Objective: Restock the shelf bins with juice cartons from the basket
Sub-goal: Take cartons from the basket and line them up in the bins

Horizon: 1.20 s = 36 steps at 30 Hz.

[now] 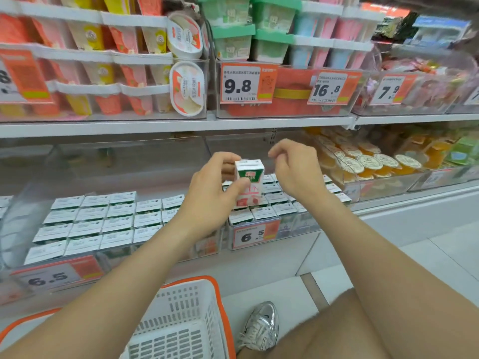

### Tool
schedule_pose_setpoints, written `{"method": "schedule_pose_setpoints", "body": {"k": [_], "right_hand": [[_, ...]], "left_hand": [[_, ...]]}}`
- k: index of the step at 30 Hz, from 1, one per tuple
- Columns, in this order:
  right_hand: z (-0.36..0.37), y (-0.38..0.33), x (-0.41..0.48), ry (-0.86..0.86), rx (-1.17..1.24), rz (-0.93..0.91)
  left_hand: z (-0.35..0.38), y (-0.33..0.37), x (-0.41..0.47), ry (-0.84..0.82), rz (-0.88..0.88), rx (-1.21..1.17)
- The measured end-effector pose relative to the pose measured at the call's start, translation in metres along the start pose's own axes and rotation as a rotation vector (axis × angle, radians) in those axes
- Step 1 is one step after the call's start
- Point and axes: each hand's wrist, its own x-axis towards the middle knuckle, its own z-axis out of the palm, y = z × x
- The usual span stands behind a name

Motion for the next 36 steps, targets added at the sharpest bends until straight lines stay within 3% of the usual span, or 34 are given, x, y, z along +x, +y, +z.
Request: {"method": "schedule_pose_setpoints", "body": {"k": [2,4,13,18,21,25,28,32,36], "right_hand": [[-0.007,-0.038,-0.019,0.090,0.335,-0.053],[-0.008,-0.069,-0.038,0.008,0.528,-0.107],[0.037,-0.159,-0.075,-0.354,0.797,-0.069],[0.070,-0.215,-0.084,-0.454,0.720,-0.191],[0.092,-0.252,-0.088,-0.423,0.613,-0.215],[0.124,-0.305,-0.092,-0.303,0.584,-0.336],[0.154,-0.338,-0.082,-0.284,0.494,-0.435],[0.190,-0.370,-0.056,-0.366,0.053,-0.641],[0.223,-0.389,-0.036,-0.445,-0.243,-0.627]], "left_hand": [[-0.016,0.005,-0.008,0.063,-0.007,-0.099],[-0.035,0.009,-0.019,0.069,-0.007,-0.184],[-0.146,-0.012,-0.074,0.072,-0.106,-0.163],[-0.212,-0.025,-0.098,0.078,-0.087,0.003],[-0.252,-0.042,-0.112,0.166,-0.042,0.172],[-0.302,-0.088,-0.126,0.248,-0.209,0.529],[-0.329,-0.119,-0.133,0.072,-0.402,0.751],[-0.337,-0.141,-0.136,-0.152,-0.543,0.921],[-0.330,-0.155,-0.146,-0.278,-0.576,0.928]]}}
